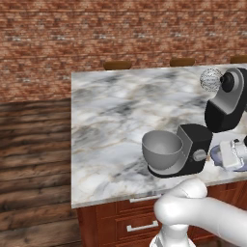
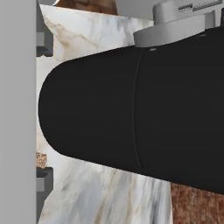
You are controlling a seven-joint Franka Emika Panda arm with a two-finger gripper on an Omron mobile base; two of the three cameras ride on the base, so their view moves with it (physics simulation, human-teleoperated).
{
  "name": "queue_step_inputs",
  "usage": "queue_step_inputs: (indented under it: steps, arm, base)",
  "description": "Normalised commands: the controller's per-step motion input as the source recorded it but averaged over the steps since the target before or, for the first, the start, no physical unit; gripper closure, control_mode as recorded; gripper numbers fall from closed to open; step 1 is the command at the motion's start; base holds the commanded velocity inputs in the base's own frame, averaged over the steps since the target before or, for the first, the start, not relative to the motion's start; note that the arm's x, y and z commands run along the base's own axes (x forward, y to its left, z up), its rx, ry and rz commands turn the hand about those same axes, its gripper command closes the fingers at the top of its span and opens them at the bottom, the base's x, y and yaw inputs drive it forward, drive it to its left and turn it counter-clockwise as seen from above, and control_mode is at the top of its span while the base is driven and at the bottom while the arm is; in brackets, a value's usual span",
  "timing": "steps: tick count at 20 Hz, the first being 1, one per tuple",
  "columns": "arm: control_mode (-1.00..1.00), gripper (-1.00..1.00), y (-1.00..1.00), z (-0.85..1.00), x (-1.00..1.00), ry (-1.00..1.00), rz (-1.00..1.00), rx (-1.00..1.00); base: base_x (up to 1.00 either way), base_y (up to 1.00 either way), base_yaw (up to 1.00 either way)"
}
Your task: Add butter and sugar cubes to the stand mixer bowl and then turn on the stand mixer to begin making frosting.
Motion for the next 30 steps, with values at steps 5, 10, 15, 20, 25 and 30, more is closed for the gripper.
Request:
queue_step_inputs:
  steps: [5, 10, 15, 20, 25, 30]
  arm:
    - [-1.0, -1.0, 0.0, -0.25, 0.35, 0.0, 0.0, 0.0]
    - [-1.0, -1.0, 0.0, -0.25, 0.36, 0.0, 0.0, 0.0]
    - [-1.0, -1.0, -0.03, -0.25, 0.29, 0.0, 0.0, 0.0]
    - [-1.0, -1.0, -0.2, -0.18, 0.26, -0.02, 0.0, 0.0]
    - [-1.0, 1.0, -0.02, -0.4, 0.05, 0.0, -0.01, -0.01]
    - [-1.0, 1.0, 0.0, -0.6, -0.45, -0.06, -0.15, -0.06]
  base:
    - [0.0, 0.0, 0.0]
    - [0.0, 0.0, 0.0]
    - [0.0, 0.0, 0.0]
    - [0.0, 0.0, 0.0]
    - [0.0, 0.0, 0.0]
    - [0.0, 0.0, 0.0]
